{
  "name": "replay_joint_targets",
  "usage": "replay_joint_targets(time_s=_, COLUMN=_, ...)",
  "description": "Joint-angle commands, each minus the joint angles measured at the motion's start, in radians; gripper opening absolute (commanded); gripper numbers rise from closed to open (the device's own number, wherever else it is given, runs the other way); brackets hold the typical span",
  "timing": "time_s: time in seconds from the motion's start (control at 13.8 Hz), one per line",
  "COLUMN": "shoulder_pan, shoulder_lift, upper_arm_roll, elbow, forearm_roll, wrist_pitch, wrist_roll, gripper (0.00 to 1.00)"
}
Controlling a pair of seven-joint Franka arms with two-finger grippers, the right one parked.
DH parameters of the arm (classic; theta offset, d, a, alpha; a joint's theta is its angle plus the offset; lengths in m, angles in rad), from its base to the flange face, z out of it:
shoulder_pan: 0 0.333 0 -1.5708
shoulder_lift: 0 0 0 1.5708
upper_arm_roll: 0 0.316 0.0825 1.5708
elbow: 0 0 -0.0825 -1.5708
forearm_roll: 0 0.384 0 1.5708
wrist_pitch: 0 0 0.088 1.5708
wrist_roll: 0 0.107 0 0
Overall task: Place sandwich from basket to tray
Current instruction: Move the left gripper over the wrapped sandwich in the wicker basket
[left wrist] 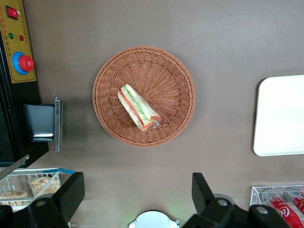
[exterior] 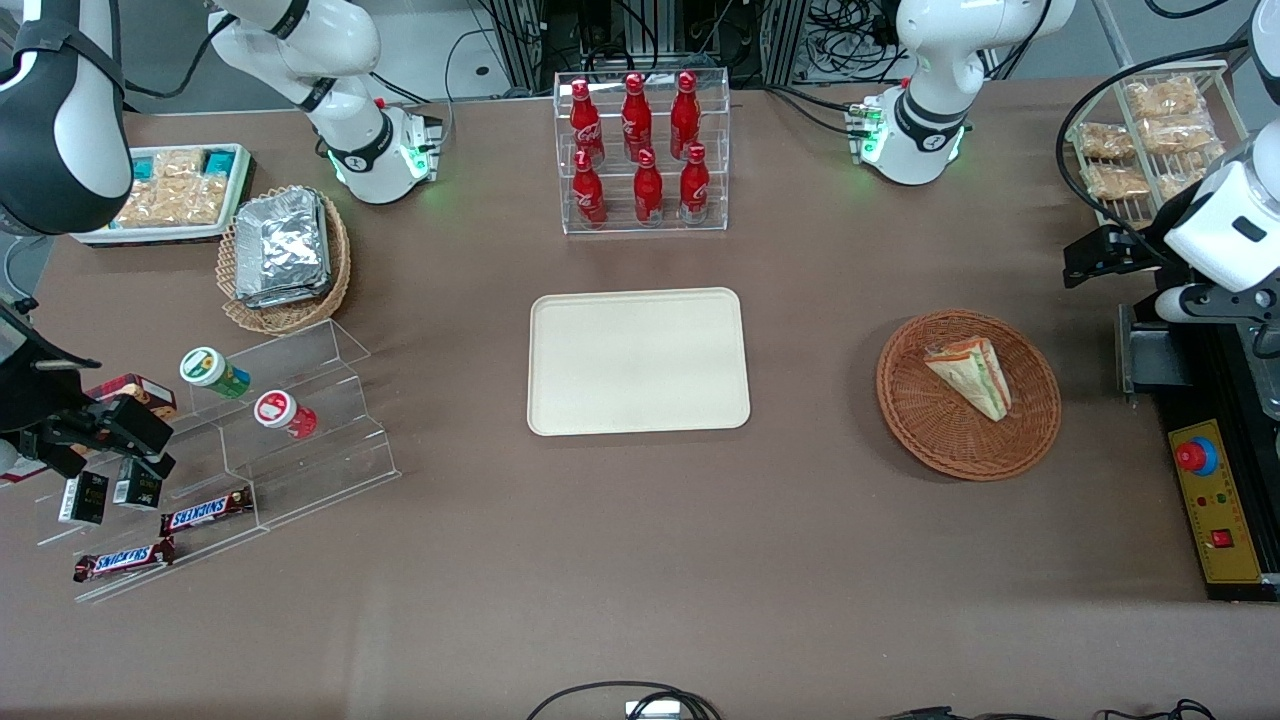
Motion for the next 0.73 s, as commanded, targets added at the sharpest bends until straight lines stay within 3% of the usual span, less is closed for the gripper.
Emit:
replay_joint_targets(time_s=0.0, shoulder_pan=0.001, shoulder_lift=-0.015, upper_arm_roll=0.008, elbow=0.001, forearm_roll=-0.010, wrist_pitch=-0.020, wrist_roll=0.024, gripper=1.00)
replay_joint_targets(time_s=0.36, shoulder_pan=0.006, shoulder_lift=-0.006, upper_arm_roll=0.010, elbow=-0.005, forearm_roll=0.010, wrist_pitch=-0.002, wrist_roll=0.023, gripper=1.00)
replay_joint_targets(time_s=0.65, shoulder_pan=0.044, shoulder_lift=-0.027, upper_arm_roll=0.016, elbow=-0.213, forearm_roll=0.013, wrist_pitch=0.191, wrist_roll=0.009, gripper=1.00)
